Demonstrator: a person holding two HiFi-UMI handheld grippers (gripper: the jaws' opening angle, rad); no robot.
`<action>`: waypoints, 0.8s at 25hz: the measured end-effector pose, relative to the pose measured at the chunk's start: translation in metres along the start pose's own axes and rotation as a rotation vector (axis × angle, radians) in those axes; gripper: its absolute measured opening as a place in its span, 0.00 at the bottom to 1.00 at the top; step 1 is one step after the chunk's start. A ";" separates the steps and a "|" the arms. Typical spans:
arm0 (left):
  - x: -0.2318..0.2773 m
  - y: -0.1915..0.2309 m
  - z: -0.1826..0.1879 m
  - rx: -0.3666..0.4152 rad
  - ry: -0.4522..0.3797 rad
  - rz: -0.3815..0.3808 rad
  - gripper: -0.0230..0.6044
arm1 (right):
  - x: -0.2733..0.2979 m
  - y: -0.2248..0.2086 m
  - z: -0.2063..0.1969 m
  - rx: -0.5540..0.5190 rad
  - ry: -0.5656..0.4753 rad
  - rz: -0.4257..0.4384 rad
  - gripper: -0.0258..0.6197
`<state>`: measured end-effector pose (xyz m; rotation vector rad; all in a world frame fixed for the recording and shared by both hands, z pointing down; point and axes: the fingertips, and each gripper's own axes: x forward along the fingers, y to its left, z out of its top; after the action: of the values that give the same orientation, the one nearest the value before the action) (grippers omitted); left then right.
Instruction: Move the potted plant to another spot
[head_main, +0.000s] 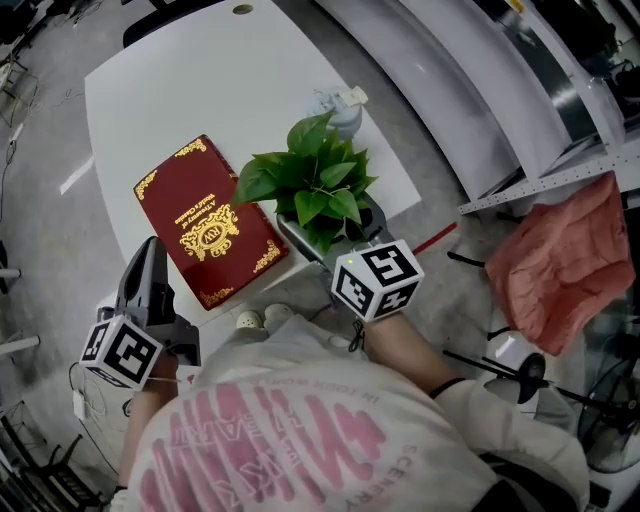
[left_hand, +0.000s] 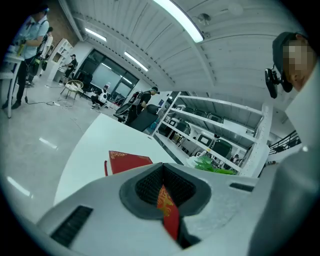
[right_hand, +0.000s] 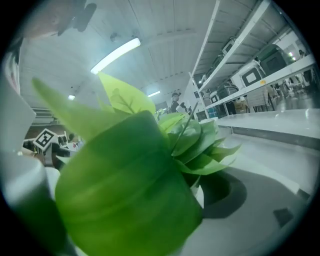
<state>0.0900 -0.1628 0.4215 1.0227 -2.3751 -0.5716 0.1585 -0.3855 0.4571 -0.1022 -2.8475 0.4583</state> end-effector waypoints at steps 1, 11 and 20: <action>-0.001 -0.001 0.001 -0.009 -0.007 -0.010 0.04 | -0.001 0.004 0.007 0.014 -0.022 0.012 0.82; -0.030 0.036 0.045 -0.026 -0.045 0.010 0.04 | 0.042 0.071 0.067 0.039 -0.107 0.144 0.82; -0.055 0.044 0.055 0.041 -0.138 0.045 0.04 | 0.053 0.095 0.082 0.032 -0.148 0.259 0.82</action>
<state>0.0664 -0.0837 0.3871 0.9725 -2.5331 -0.5970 0.0882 -0.3143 0.3642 -0.4527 -2.9830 0.5848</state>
